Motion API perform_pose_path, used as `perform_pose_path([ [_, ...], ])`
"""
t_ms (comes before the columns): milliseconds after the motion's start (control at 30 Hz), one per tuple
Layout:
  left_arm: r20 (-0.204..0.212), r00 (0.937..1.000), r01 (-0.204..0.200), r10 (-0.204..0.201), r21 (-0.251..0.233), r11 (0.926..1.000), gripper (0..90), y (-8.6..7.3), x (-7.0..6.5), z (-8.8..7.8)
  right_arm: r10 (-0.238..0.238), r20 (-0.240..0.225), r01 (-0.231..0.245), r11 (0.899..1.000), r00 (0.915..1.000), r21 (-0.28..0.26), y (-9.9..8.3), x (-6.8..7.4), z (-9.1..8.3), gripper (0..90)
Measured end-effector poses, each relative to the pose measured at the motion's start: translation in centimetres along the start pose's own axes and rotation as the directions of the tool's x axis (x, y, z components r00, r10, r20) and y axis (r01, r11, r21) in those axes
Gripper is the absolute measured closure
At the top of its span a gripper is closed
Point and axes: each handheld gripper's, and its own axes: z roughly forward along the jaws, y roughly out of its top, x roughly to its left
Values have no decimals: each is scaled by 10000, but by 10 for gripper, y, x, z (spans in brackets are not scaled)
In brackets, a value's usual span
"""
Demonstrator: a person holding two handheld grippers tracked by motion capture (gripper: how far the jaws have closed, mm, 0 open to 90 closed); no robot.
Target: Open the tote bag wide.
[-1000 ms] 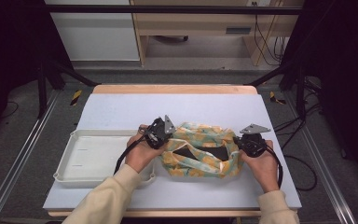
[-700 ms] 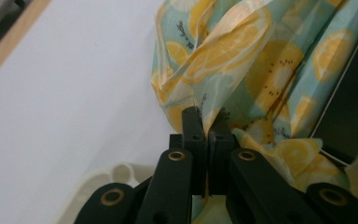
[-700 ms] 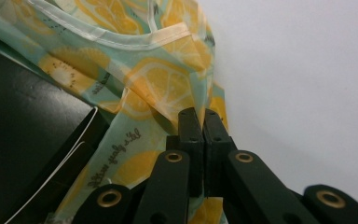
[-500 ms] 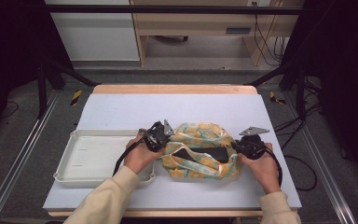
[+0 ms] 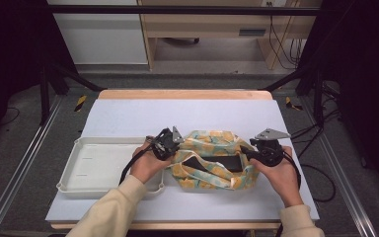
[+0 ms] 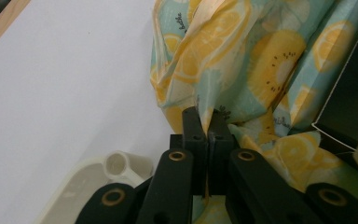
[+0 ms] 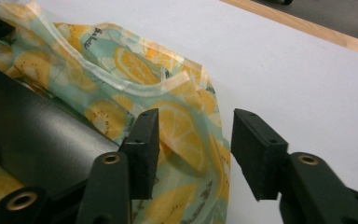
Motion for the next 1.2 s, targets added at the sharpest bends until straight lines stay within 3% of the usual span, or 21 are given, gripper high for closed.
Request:
perform_pose_path([
  [100,24,10000,-12,12,4,10000,897,0,0,0,-152,16,152,9997,9999,191,3,-2,5,691],
  [167,54,10000,-13,13,2,10000,897,0,1,0,-191,43,189,9993,9998,332,3,-3,8,832],
  [233,104,9999,-4,4,-8,10000,898,0,1,0,-166,-8,166,9988,9999,461,2,-4,11,900],
  [500,222,9997,-62,57,212,9998,895,0,2,6,-142,-255,166,9952,9996,964,-11,-7,23,900],
  [767,377,9990,-259,230,787,9966,895,-1,2,13,15,-436,52,9885,9990,1514,-21,-7,33,900],
  [1200,463,9986,-286,241,1001,9946,894,-2,3,18,94,-592,15,9831,9982,1830,-28,-4,34,900],
])
